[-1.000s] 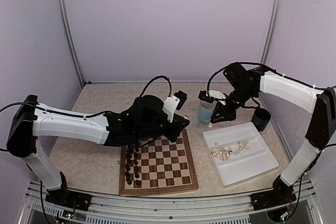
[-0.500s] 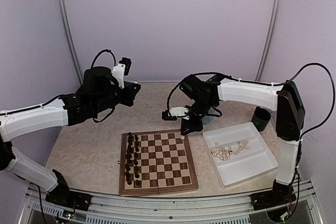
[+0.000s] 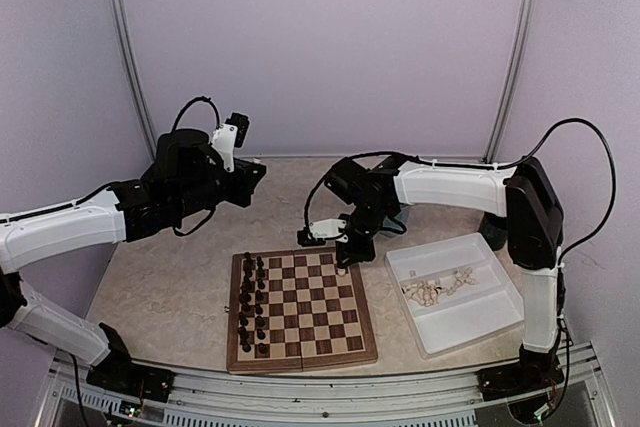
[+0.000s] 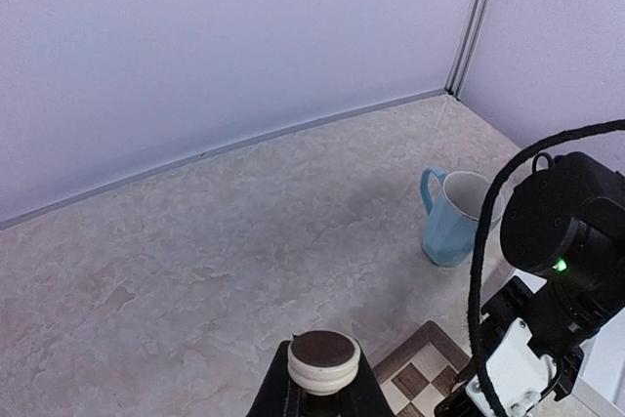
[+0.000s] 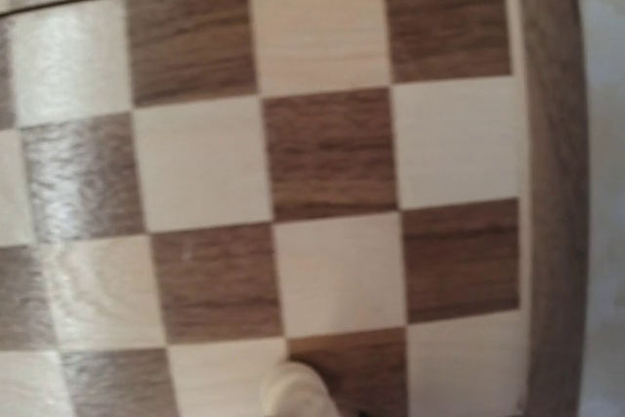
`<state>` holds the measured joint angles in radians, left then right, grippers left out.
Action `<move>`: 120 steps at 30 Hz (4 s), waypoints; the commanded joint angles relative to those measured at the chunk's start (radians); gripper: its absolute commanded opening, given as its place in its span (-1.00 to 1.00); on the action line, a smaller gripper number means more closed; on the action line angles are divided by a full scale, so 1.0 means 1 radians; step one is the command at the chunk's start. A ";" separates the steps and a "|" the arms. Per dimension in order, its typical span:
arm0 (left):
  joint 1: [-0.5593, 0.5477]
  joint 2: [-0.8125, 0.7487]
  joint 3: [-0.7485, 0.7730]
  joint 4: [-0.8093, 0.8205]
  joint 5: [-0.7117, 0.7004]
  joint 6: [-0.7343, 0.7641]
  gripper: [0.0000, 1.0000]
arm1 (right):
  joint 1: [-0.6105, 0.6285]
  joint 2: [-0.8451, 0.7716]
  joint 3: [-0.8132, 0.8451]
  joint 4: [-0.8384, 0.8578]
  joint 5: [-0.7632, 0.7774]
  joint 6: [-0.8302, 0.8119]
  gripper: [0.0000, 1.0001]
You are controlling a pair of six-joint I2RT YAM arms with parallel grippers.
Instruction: Set up the chess pieces on the board
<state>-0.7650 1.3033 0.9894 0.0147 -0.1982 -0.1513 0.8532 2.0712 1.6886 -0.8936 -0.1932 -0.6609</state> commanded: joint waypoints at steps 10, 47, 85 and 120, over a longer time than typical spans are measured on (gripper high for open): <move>0.009 -0.010 0.001 0.004 0.028 0.009 -0.99 | 0.004 0.027 0.008 0.055 0.052 0.021 -0.91; -0.061 0.137 0.128 -0.174 0.412 0.076 -0.92 | -0.064 -0.308 -0.002 -0.099 -0.045 -0.110 -0.33; -0.139 0.456 0.336 -0.317 1.106 0.004 -0.82 | 0.260 -0.498 -0.219 0.034 0.186 -0.321 -0.33; -0.304 -0.005 -0.175 0.569 0.159 0.030 -0.01 | -0.293 -0.633 -0.532 0.497 -1.014 0.315 -0.97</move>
<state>-1.0515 1.2999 0.8379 0.3176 0.1791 -0.1875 0.6121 1.4147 1.1774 -0.5549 -0.8768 -0.5488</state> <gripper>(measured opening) 0.493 0.116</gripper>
